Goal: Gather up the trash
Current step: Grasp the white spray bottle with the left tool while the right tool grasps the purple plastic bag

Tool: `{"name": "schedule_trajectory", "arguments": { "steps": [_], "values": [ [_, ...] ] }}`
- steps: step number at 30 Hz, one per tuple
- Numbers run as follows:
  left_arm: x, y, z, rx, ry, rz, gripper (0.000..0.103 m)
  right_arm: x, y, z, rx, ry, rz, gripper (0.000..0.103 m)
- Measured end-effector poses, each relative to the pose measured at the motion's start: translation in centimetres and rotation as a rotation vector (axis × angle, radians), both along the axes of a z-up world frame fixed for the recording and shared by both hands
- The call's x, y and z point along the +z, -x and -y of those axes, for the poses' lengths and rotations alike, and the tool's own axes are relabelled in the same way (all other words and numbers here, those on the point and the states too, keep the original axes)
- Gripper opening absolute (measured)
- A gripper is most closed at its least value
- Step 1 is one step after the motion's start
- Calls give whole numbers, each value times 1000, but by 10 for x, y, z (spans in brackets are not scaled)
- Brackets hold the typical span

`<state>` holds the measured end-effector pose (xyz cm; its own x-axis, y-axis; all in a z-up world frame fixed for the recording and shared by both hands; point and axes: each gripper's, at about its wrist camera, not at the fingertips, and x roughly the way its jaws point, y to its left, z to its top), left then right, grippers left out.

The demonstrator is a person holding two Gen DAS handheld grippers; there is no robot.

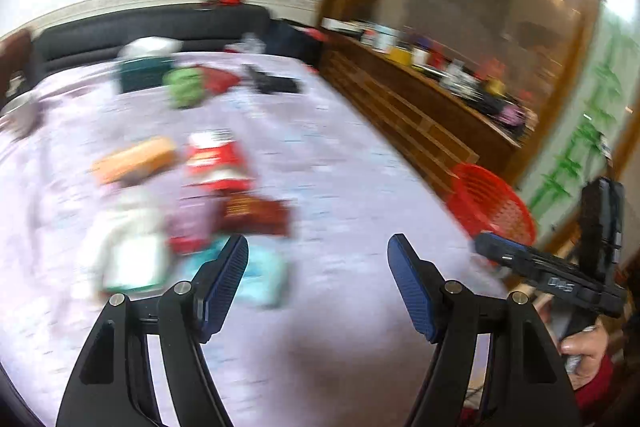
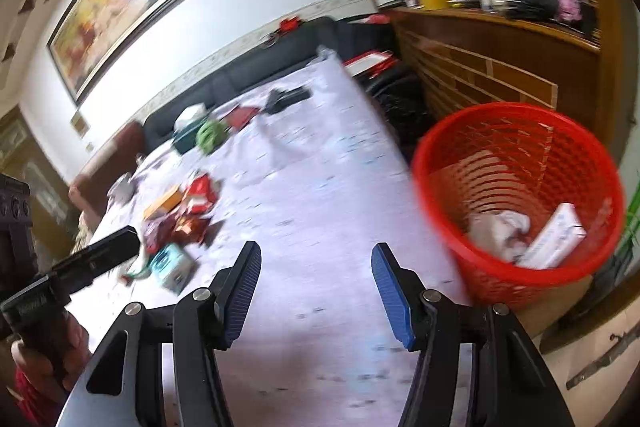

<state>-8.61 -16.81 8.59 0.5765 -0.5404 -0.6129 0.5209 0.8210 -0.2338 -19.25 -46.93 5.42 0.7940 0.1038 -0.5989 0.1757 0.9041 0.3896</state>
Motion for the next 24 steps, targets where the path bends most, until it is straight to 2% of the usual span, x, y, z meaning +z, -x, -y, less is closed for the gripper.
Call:
{"name": "schedule_trajectory", "arguments": {
  "steps": [3,5,7,8,9,12,14,17,20,24],
  "values": [
    [-8,-16,-56,134,10,-19,71,-3,-12,-22,51,9,-15,62],
    [-18,-32,-89,224,13,-67,71,-4,-18,-39,89,26,-25,62],
    [-27,-44,-110,263,28,-105,66,-5,-23,-52,113,42,-31,62],
    [-33,-53,-119,280,28,-131,58,-5,-25,-57,121,47,-32,62],
    [-38,-59,-122,284,21,-151,52,-6,-27,-61,129,52,-35,62],
    [-51,-74,-122,273,12,-185,45,-7,-34,-75,152,53,-41,62],
    [-58,-83,-117,292,-25,-191,37,-8,-38,-84,170,57,-46,62],
    [-68,-90,-118,309,-29,-224,29,-8,-40,-94,190,69,-51,62],
    [-75,-94,-120,306,-20,-244,29,-6,-39,-101,201,83,-54,62],
    [-72,-89,-118,302,-29,-222,29,-2,-42,-108,214,94,-60,62]
  ]
}}
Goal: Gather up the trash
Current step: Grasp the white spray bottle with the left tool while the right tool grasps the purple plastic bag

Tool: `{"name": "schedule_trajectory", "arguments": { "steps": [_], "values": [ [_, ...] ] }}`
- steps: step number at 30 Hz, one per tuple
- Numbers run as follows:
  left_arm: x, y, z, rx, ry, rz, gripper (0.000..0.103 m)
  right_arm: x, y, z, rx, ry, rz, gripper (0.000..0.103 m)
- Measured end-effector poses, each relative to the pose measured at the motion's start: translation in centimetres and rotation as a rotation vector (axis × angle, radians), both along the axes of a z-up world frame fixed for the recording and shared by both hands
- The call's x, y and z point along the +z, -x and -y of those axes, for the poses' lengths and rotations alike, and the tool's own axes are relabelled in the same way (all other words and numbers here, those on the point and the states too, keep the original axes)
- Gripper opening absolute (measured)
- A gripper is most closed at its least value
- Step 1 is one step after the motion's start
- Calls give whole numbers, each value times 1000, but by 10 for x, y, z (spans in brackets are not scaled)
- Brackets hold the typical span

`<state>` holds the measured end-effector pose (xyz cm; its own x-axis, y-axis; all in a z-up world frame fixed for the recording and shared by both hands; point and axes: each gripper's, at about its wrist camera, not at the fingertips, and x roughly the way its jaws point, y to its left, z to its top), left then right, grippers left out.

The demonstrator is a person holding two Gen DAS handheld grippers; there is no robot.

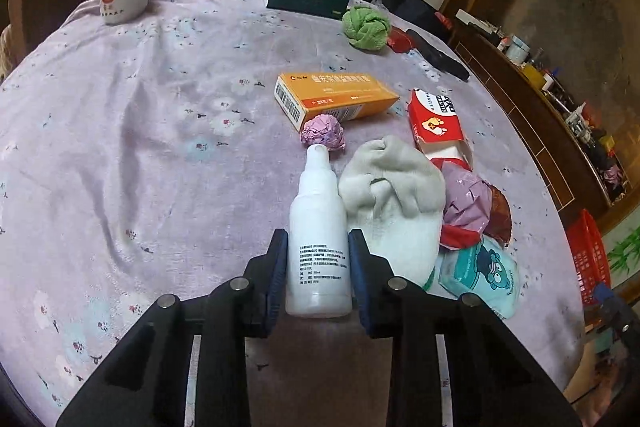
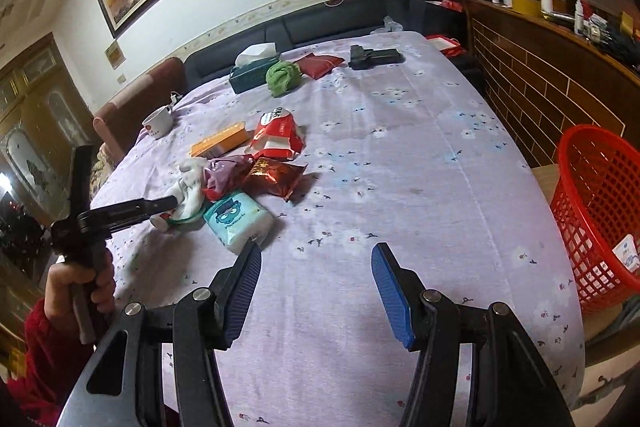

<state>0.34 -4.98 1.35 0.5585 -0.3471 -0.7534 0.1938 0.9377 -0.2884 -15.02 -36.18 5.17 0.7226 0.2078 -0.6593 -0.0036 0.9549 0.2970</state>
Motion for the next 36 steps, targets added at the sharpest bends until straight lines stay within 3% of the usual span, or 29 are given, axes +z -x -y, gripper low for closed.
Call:
{"name": "schedule_trajectory", "arguments": {
  "steps": [12,21,26,30,36],
  "values": [
    [15,37,-25,36,106,149,29,18,-56,-55,128,-63,-15,62],
    [14,35,-29,20,151,149,29,-5,-139,-121,165,40,-76,62],
    [15,37,-30,14,167,158,29,-21,-165,-142,137,195,-106,54],
    [15,38,-30,9,172,166,29,-29,-163,-138,142,176,-101,41],
    [19,53,-22,0,134,221,29,-4,-117,-125,135,130,50,40]
  ]
}}
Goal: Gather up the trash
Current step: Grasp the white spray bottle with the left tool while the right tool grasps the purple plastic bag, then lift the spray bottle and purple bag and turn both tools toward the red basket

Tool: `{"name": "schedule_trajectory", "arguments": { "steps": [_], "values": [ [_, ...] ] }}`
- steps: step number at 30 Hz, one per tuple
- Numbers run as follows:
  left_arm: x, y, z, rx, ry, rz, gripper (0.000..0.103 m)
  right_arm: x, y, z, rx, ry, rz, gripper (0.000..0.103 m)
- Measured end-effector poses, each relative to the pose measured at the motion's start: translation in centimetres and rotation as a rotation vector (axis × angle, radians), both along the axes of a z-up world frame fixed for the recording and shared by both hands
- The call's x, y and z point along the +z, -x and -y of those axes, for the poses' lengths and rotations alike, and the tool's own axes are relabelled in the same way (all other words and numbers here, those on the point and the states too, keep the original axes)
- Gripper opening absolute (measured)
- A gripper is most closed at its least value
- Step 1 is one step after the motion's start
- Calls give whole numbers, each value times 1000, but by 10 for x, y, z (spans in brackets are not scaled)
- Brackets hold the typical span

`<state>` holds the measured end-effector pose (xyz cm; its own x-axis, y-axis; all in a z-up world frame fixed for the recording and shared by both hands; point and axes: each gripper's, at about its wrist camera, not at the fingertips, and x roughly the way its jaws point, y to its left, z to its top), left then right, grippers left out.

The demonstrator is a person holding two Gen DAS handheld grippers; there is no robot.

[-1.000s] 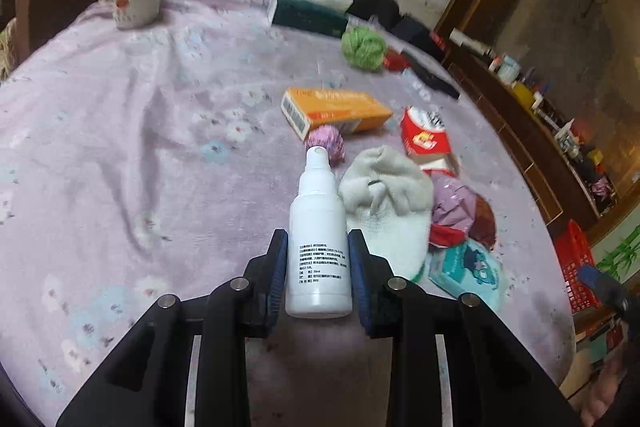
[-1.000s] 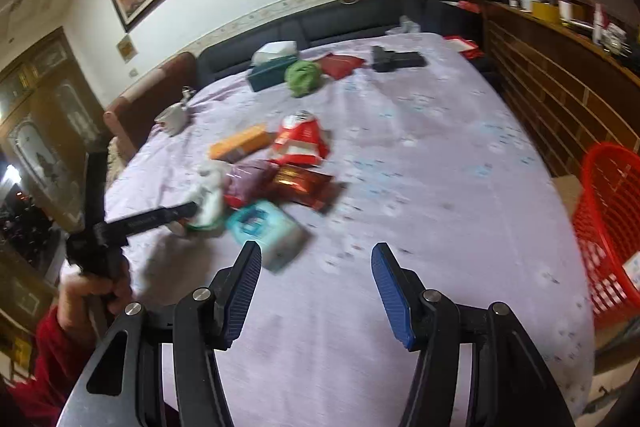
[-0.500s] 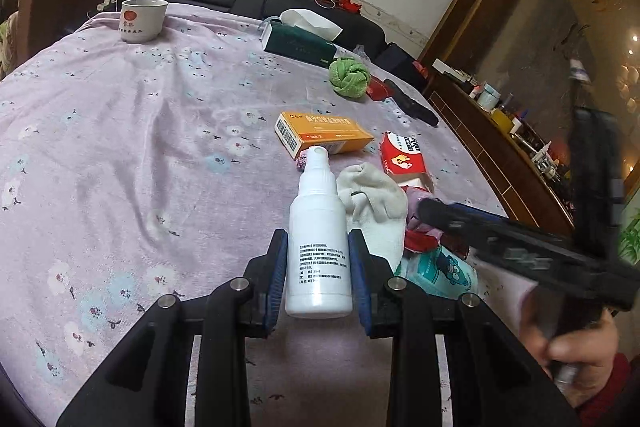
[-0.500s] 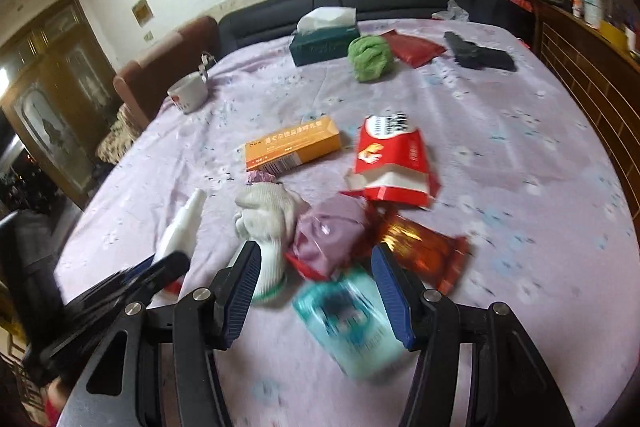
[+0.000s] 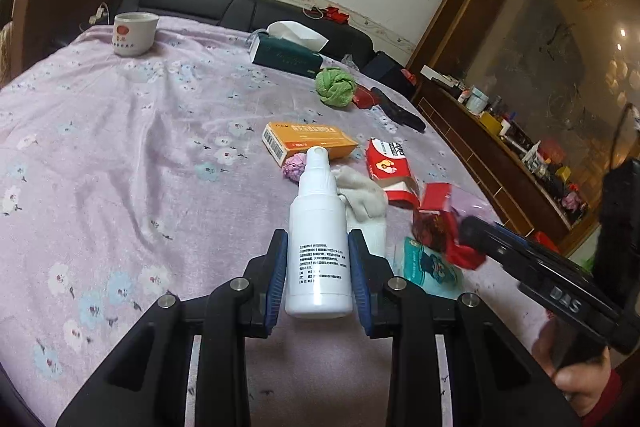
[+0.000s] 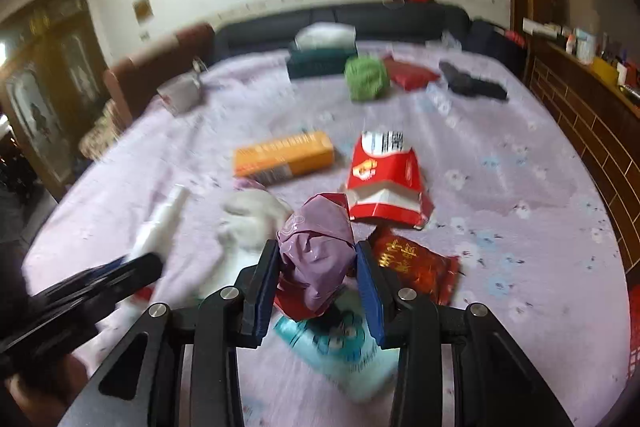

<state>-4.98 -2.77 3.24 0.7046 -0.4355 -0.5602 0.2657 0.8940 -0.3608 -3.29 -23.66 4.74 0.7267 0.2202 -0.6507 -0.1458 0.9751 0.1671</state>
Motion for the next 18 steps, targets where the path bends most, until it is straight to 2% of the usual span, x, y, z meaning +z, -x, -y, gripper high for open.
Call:
{"name": "schedule_trajectory", "arguments": {
  "steps": [3,8,11,18],
  "values": [
    [4,17,12,-4,-35,55,29,4,25,6,-10,-18,60,41],
    [2,30,33,-24,-95,82,29,-5,53,16,-29,-49,101,41],
    [2,31,40,-26,-123,96,29,-11,58,21,-48,-49,105,41],
    [0,30,40,-9,-131,83,29,-17,60,30,-69,-70,103,41]
  ]
}}
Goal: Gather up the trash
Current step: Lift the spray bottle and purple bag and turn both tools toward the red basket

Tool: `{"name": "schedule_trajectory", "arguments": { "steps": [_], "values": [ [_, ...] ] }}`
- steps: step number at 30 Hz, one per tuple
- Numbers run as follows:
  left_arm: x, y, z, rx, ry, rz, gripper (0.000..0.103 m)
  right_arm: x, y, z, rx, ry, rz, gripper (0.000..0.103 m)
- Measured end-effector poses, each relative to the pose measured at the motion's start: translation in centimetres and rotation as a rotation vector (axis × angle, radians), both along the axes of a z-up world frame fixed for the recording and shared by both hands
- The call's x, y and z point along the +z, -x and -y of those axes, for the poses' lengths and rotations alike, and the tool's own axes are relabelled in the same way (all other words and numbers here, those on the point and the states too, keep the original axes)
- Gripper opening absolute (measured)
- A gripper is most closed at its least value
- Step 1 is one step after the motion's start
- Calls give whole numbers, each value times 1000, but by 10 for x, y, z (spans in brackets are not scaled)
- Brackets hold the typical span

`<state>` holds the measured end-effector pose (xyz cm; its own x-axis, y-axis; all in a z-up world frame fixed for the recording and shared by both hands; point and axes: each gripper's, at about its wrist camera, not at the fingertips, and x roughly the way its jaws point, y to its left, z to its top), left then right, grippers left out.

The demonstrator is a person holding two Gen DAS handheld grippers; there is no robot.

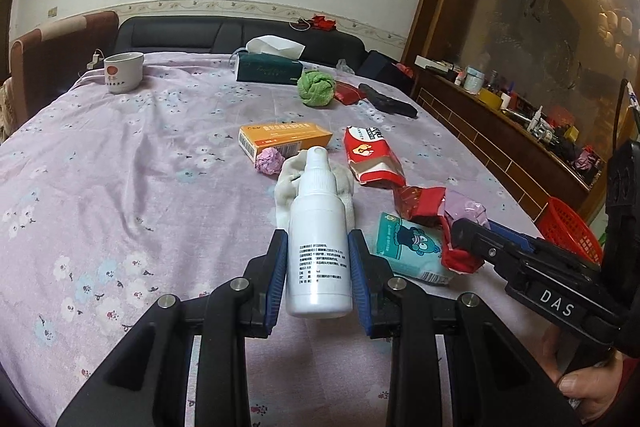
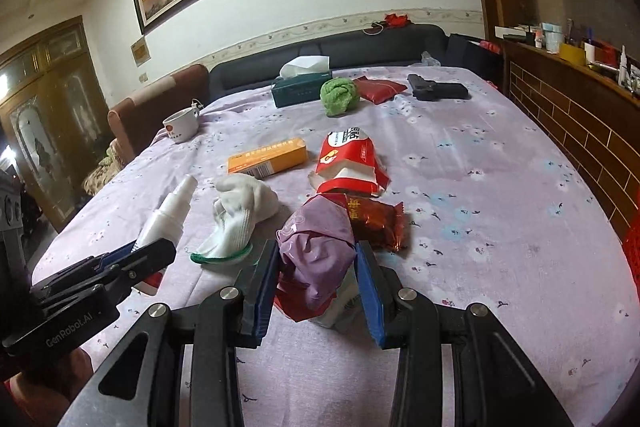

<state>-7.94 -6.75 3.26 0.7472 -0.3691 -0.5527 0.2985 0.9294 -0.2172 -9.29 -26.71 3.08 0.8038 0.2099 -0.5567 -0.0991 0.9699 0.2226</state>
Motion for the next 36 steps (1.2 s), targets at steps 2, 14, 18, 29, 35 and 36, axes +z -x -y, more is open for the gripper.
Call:
{"name": "schedule_trajectory", "arguments": {
  "steps": [2,14,18,29,35,36],
  "values": [
    [-1,-1,1,1,-6,-6,29,-1,0,0,0,3,-7,41],
    [-2,1,2,7,-14,-2,29,-3,4,0,-50,32,-1,41],
    [-2,2,3,5,-12,-2,29,-2,4,-1,-55,46,-2,41],
    [-2,1,3,7,-13,-3,29,-1,4,-1,-62,49,-7,41],
    [-2,2,3,9,-13,-3,29,-1,4,-2,-60,49,-8,41],
    [-2,1,3,8,-13,-3,29,-1,4,-2,-61,49,-8,41]
  ]
}}
